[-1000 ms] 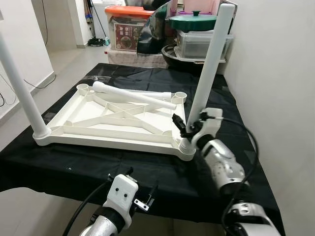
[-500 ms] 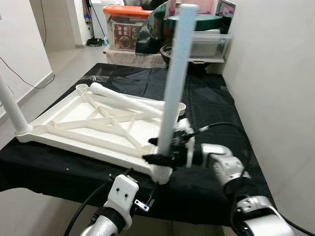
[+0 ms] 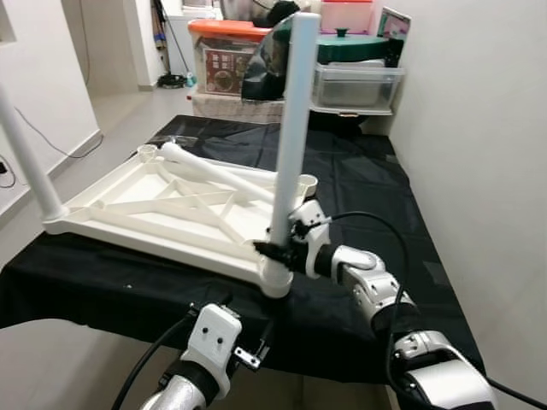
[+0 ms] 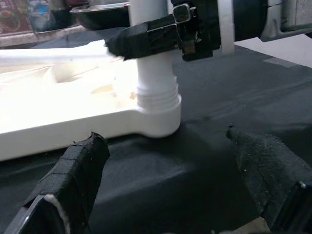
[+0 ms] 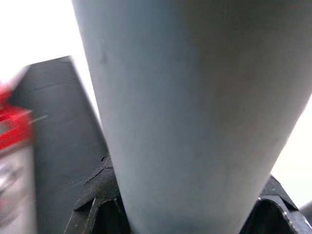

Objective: Building children table

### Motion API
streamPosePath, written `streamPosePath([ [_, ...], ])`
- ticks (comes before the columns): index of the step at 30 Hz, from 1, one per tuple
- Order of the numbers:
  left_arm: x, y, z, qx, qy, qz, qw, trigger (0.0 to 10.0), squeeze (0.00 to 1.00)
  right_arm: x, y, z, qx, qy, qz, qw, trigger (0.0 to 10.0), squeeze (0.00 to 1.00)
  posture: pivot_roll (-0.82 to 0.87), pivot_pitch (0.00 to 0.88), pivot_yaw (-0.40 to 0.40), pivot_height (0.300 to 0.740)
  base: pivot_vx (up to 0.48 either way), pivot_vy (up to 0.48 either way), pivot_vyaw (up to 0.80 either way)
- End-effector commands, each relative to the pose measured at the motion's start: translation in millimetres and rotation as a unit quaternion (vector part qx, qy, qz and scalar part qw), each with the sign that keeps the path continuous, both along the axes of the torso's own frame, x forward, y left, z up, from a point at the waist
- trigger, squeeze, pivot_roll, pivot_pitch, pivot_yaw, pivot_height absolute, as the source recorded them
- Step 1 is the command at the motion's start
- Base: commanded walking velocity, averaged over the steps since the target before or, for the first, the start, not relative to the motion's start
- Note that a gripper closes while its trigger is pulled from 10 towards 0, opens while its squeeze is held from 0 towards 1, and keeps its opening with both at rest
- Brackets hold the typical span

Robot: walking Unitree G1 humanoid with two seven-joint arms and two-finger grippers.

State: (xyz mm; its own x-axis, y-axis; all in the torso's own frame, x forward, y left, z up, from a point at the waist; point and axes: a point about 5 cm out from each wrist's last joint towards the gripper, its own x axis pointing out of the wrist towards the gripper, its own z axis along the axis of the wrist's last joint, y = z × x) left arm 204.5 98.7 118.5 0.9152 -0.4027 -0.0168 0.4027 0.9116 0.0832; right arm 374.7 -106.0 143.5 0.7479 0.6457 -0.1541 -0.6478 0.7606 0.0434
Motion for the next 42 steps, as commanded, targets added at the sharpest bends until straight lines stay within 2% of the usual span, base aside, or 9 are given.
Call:
streamPosePath([
  [1, -0.9, -0.2, -1, -0.001, 0.002, -0.001, 1.000, 10.0, 0.00, 3.6, -8.8, 1, 0.009, 0.009, -0.034, 0.999, 0.0, 0.00, 0.12, 0.000, -0.077, 0.740, 0.000, 0.000, 0.00],
  [11, 0.8, -0.1, -2, 0.002, 0.002, -0.005, 1.000, 10.0, 0.00, -22.4, -27.2, -31, 0.060, 0.087, -0.548, 0.830, 0.0, 0.00, 0.12, 0.000, -0.076, 0.740, 0.000, 0.000, 0.00],
  [14, 0.7, 0.0, -2, 0.002, 0.002, -0.004, 1.000, 10.0, 0.00, -20.5, -18.2, -28, 0.073, 0.089, -0.543, 0.832, 0.0, 0.00, 0.12, 0.000, -0.078, 0.740, 0.000, 0.000, 0.00],
  [16, 0.4, 0.2, -1, 0.002, 0.001, -0.002, 1.000, 10.0, 0.00, -13.9, -2.4, -20, 0.109, 0.084, -0.506, 0.852, 10.0, 0.00, 0.12, 0.000, -0.079, 0.740, 0.000, 0.000, 0.00],
  [21, 0.2, 0.5, -1, 0.002, 0.001, -0.001, 1.000, 10.0, 0.00, -10.1, 2.6, -12, 0.121, 0.056, -0.465, 0.875, 10.0, 0.09, 0.12, 0.000, -0.079, 0.740, 0.000, 0.000, 0.00],
  [22, 0.2, 0.6, -1, 0.002, 0.002, -0.002, 1.000, 10.0, 0.00, -9.5, 3.3, -5, 0.119, 0.030, -0.439, 0.890, 10.0, 1.00, 0.12, 0.000, -0.077, 0.740, 0.000, 0.000, 0.00],
  [23, 0.3, 0.4, -1, 0.001, 0.002, -0.003, 1.000, 10.0, 0.00, -8.4, -0.1, 1, 0.118, 0.000, -0.415, 0.902, 10.0, 1.00, 0.11, 0.000, -0.074, 0.740, 0.000, 0.000, 0.00],
  [24, 0.4, 0.2, -1, 0.001, 0.002, -0.003, 1.000, 10.0, 0.00, -7.7, -2.7, 6, 0.118, -0.022, -0.393, 0.911, 10.0, 0.00, 0.11, 0.000, -0.075, 0.740, 0.000, 0.000, 0.00],
  [42, 1.9, -0.5, -2, 0.002, 0.000, -0.005, 1.000, 10.0, 0.00, -27.5, -22.0, 24, 0.109, 0.020, 0.223, 0.968, 10.0, 0.00, 0.12, 0.000, -0.077, 0.740, 0.000, 0.000, 0.00],
])
